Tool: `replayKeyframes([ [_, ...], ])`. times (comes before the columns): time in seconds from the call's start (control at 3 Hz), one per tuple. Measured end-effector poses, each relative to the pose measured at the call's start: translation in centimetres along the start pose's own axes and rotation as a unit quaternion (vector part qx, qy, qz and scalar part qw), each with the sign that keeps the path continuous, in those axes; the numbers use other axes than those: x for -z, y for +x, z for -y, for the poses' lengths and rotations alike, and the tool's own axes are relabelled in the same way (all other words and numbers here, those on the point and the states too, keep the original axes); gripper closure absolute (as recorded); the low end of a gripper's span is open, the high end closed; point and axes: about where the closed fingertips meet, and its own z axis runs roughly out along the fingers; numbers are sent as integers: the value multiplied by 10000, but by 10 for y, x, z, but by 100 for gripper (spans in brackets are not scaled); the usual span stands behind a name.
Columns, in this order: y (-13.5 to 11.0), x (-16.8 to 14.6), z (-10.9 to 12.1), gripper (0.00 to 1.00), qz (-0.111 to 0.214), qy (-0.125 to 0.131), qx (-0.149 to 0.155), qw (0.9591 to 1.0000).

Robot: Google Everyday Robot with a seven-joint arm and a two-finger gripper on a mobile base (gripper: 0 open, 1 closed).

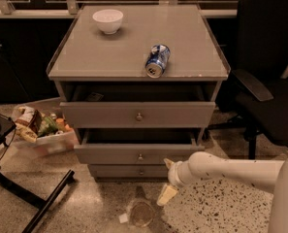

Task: Close middle drawer

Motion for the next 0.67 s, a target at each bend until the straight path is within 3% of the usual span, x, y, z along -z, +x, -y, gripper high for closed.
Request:
replayKeyframes([
  [0.67,-13,-12,60,0,325,599,178,9975],
])
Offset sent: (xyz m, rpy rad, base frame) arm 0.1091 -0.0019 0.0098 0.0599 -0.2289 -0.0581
